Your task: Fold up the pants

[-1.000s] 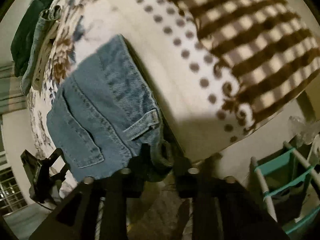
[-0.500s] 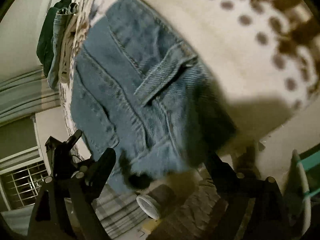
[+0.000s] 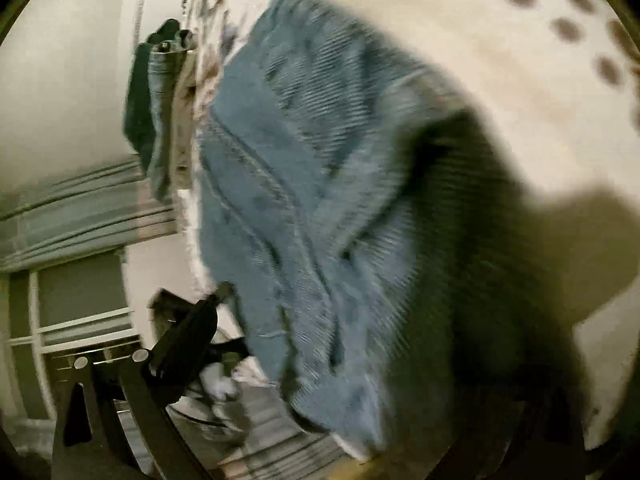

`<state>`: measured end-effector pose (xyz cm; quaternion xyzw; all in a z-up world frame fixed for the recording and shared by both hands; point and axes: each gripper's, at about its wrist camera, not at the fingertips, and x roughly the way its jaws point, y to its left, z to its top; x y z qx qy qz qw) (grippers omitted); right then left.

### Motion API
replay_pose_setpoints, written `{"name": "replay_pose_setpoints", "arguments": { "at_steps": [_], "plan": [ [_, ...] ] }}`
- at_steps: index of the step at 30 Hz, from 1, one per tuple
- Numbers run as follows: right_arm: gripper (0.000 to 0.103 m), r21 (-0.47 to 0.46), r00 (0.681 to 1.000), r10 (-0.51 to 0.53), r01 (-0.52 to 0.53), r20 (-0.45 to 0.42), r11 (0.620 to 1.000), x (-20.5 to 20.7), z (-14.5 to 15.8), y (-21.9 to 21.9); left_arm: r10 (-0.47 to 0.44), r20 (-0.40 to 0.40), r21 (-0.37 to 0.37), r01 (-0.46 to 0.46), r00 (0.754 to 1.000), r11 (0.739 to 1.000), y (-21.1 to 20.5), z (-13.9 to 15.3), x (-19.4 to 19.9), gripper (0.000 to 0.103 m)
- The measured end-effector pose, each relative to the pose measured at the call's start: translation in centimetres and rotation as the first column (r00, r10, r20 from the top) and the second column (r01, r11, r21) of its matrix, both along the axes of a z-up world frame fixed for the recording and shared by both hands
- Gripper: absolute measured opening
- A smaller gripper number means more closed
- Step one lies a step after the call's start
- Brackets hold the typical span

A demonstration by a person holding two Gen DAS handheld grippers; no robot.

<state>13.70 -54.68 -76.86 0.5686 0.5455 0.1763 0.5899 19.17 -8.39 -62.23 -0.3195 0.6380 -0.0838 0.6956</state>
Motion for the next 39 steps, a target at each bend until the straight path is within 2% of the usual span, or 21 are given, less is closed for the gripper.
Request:
{"name": "replay_pose_setpoints", "arguments": {
  "at_steps": [3,5,7,12,14,15,16,17,18,19,21,22,24,27,29,30,32,34,35,36,39],
  "plan": [
    [0.103,-0.019,1.0,0.012,-0.012,0.012,1.0,0.5,0.2,0.0,-0.006,-0.002,-0.005,0.006,1.0,1.0,0.0,-0.2,0.1,0.103],
    [0.103,-0.016,1.0,0.016,-0.016,-0.012,1.0,0.2,-0.7,-0.2,-0.011,0.0,-0.004,0.011,1.0,1.0,-0.1,-0.2,0.1,0.103],
    [0.102,-0.007,1.0,0.01,-0.01,0.0,1.0,0.0,-1.0,-0.2,-0.01,0.0,-0.012,0.01,1.0,1.0,0.0,-0.4,0.1,0.103],
    [0.102,-0.041,1.0,0.013,-0.013,0.0,0.999,0.6,-0.7,0.9,0.01,0.003,-0.053,-0.009,1.0,0.999,0.6,-0.6,-0.1,0.103],
    [0.097,-0.054,1.0,-0.015,0.014,-0.018,0.998,0.4,-0.7,1.1,0.019,0.012,-0.074,-0.018,1.0,0.997,0.8,-0.6,-0.3,0.103],
    [0.084,-0.076,0.999,-0.018,0.016,-0.028,0.997,0.6,-0.7,1.5,0.027,0.025,-0.097,-0.025,0.999,0.995,0.9,-0.4,-0.4,0.096],
    [0.062,-0.127,0.998,-0.017,0.01,-0.053,0.992,0.6,-0.6,1.8,0.031,0.04,-0.107,-0.026,0.999,0.994,0.9,-0.2,-0.5,0.08],
    [0.054,-0.163,0.997,-0.02,0.007,-0.073,0.987,0.3,-0.5,1.9,0.025,0.047,-0.096,-0.021,0.999,0.995,0.7,0.1,-0.6,0.072],
    [0.047,-0.167,0.996,-0.034,0.02,-0.083,0.986,0.2,-0.5,1.9,0.013,0.056,-0.075,-0.009,0.998,0.997,0.6,0.5,-0.8,0.06],
    [0.045,-0.169,0.995,-0.048,0.032,-0.093,0.985,0.1,-0.4,1.8,0.008,0.064,-0.071,-0.003,0.998,0.997,0.5,0.8,-1.0,0.045],
    [0.041,-0.198,0.994,-0.05,0.03,-0.095,0.98,0.2,0.3,2.4,0.002,0.091,-0.067,0.004,0.996,0.998,0.8,1.7,-1.8,0.03],
    [0.038,-0.212,0.995,-0.045,0.025,-0.091,0.977,0.4,0.8,2.7,0.006,0.1,-0.075,0.002,0.995,0.997,1.0,2.0,-2.1,0.025],
    [0.035,-0.227,0.996,-0.039,0.02,-0.079,0.974,0.6,1.9,2.9,0.0,0.124,-0.072,0.009,0.992,0.997,1.0,3.1,-2.6,0.023],
    [0.035,-0.235,0.998,-0.014,-0.002,-0.067,0.972,0.9,3.1,3.0,0.016,0.108,-0.093,-0.006,0.994,0.996,1.3,3.4,-2.7,0.023],
    [0.049,-0.239,0.994,0.016,-0.041,-0.107,0.97,1.2,2.6,2.8,0.023,0.077,-0.119,-0.014,0.997,0.993,1.4,2.3,-2.5,0.025],
    [0.061,-0.254,0.988,0.03,-0.068,-0.148,0.965,1.3,1.8,2.5,0.027,0.056,-0.122,-0.019,0.998,0.992,1.6,1.7,-2.4,0.028],
    [0.064,-0.223,0.984,0.03,-0.07,-0.177,0.972,1.1,1.0,1.8,0.028,0.039,-0.12,-0.023,0.999,0.992,1.6,0.9,-2.1,0.034],
    [0.071,-0.195,0.984,0.048,-0.081,-0.169,0.977,0.7,0.6,1.4,0.034,0.025,-0.126,-0.031,0.999,0.992,1.7,0.2,-1.9,0.042],
    [0.073,-0.2,0.983,0.068,-0.102,-0.168,0.975,0.5,0.5,1.3,0.037,0.014,-0.134,-0.035,0.999,0.99,1.9,-0.2,-1.7,0.048],
    [0.076,-0.189,0.983,0.082,-0.114,-0.165,0.975,0.2,0.3,1.3,0.036,0.003,-0.127,-0.035,0.999,0.991,2.1,-0.4,-1.8,0.061],
    [0.087,-0.141,0.976,0.116,-0.143,-0.184,0.98,-0.5,-1.0,2.0,0.048,-0.008,-0.16,-0.048,0.999,0.986,2.7,-1.3,-1.7,0.065]
  ]
}}
